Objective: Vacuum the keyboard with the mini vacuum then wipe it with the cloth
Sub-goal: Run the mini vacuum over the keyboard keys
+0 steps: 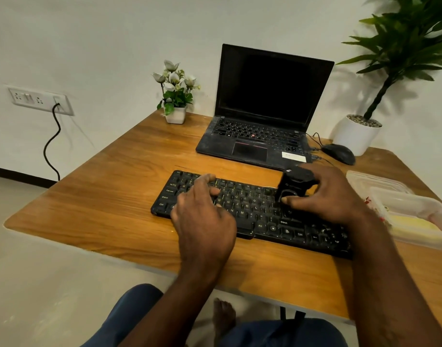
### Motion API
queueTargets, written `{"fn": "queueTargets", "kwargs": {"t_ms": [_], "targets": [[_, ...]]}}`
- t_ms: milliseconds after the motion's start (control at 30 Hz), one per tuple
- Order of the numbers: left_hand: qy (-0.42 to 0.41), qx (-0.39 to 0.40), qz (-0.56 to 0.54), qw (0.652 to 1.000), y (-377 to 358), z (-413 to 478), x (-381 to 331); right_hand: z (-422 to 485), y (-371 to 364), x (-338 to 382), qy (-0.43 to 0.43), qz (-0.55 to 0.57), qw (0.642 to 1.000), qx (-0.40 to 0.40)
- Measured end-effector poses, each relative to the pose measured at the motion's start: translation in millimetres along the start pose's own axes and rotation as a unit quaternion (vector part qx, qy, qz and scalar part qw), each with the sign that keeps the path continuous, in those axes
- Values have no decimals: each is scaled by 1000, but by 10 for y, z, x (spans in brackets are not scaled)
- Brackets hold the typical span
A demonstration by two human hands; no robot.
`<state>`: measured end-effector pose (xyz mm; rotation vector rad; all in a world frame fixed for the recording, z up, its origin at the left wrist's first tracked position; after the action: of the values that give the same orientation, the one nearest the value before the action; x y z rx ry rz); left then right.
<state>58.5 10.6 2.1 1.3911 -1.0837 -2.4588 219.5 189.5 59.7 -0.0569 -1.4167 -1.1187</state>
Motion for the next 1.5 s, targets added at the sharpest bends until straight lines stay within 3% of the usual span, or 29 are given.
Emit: {"fn": "queueTargets", "kwargs": {"t_ms": [267,400,533,733,867,967,1133,1333,1500], "targets": [[0,-18,3,1000,18,-9,-17,409,-736,335,121,-99,987,32],[16,-38,-29,999,38,10,17,569,-1040,495,144,-90,985,39],[30,-54,-36,997,49,17,30,520,-975,465,101,-82,990,47],[24,-36,7,999,39,13,14,83,-234,195,-19,-80,996,36],[-66,9,125,990,9,-37,-111,-164,202,87,-63,-141,988,3],[-137,42,175,974,-58,-60,-177,-238,278,95,-63,-190,980,-15],[-229,95,187,950,-153,-75,-205,-180,-44,255,-2,-95,995,-29],[-225,107,222,943,-154,-63,-217,-141,-306,293,37,-156,987,-10],[-213,104,220,946,-154,-46,-218,-388,109,120,-32,-175,984,-22]]}}
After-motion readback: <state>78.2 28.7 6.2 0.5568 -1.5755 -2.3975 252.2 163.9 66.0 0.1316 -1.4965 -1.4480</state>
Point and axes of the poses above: each hand's wrist, its own z-axis towards the middle knuckle, its own y-axis out of the back of the hand, x = y × z, the point moved 3 cm from there along z, towards the middle knuckle, and after that the axes turned 13 degrees about z, right-handed, at the moved point
